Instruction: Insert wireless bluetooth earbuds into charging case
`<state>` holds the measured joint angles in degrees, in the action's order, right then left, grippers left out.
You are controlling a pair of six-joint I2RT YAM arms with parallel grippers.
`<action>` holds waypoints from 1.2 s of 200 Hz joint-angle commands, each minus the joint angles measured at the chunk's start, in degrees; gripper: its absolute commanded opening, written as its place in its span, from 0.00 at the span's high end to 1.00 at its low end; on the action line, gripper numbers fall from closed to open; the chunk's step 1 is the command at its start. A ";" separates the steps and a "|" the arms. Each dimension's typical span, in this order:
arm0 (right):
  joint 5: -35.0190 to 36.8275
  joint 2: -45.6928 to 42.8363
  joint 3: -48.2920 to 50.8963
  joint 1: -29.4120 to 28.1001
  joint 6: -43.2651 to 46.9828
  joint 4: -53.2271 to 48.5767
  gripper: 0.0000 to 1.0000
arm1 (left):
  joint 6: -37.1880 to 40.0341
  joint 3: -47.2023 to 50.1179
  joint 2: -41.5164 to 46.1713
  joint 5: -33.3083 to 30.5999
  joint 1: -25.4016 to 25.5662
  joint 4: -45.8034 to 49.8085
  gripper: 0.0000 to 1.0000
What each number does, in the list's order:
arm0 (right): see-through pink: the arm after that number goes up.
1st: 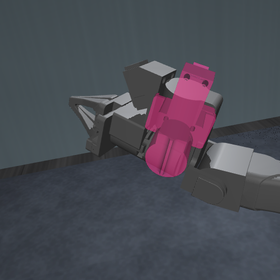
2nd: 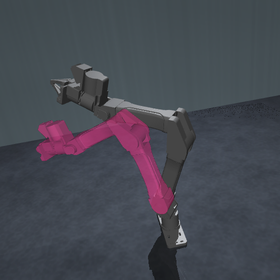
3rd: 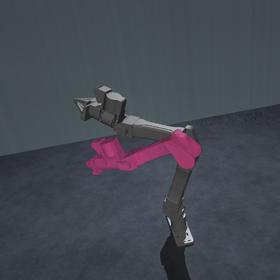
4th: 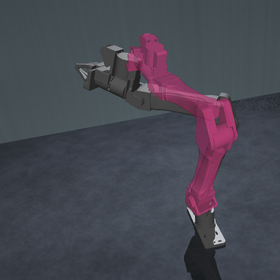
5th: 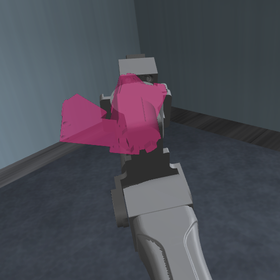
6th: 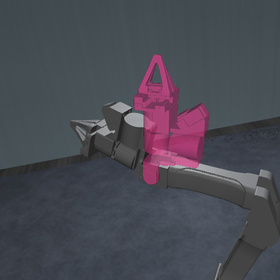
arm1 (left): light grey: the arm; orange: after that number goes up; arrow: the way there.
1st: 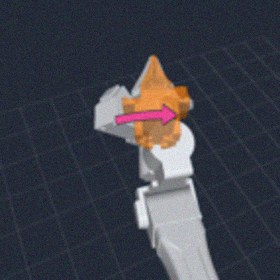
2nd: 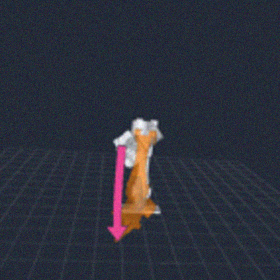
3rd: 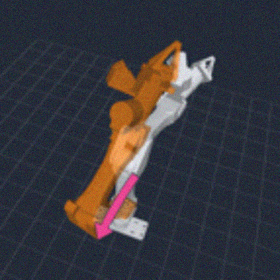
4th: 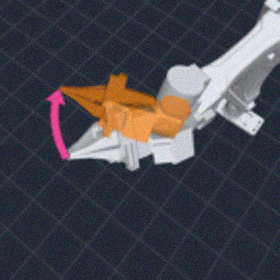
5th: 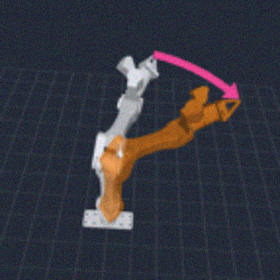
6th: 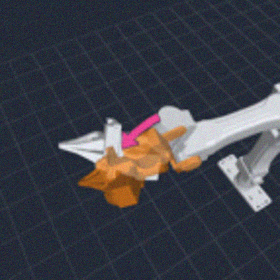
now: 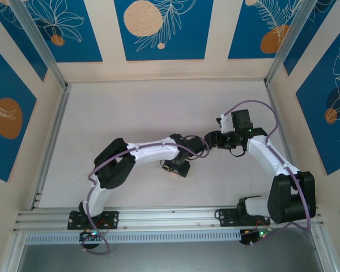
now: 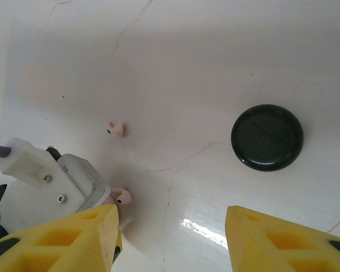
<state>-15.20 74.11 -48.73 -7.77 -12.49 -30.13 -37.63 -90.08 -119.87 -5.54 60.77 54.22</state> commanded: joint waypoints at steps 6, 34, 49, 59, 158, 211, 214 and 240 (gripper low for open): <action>-0.71 0.07 0.39 -0.43 -0.30 0.15 0.47 | -0.74 1.30 -1.33 1.21 0.00 0.00 0.43; -0.78 -0.01 0.54 -0.66 -0.25 0.15 0.47 | -0.22 2.01 -1.17 2.01 -0.13 -0.81 0.50; -0.62 -0.18 0.64 -0.75 -0.37 0.15 0.47 | -0.01 2.32 -0.81 2.14 -0.28 -1.28 0.54; -0.62 -0.28 0.66 -0.80 -0.40 0.22 0.48 | 0.18 2.45 -0.42 2.07 -0.29 -1.39 0.56; -16.98 -6.10 6.07 -1.10 -2.67 6.49 0.49 | 23.20 26.20 24.02 -8.89 -0.31 -23.17 0.61; -21.93 -10.48 11.25 -5.56 -7.21 12.20 0.50 | 41.83 48.05 42.37 -1.13 -0.31 -47.43 0.61; -22.18 -10.70 11.77 -5.95 -7.79 12.93 0.50 | 42.83 49.06 43.13 -0.73 -0.26 -48.58 0.61; -22.27 -12.45 13.99 -10.13 -10.11 15.62 0.51 | 49.81 55.44 47.55 1.88 -0.30 -56.24 0.61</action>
<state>-34.74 63.53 -36.53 -14.94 -19.22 -17.89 1.52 -38.83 -75.50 -7.86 60.60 10.22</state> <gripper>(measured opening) 0.495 0.408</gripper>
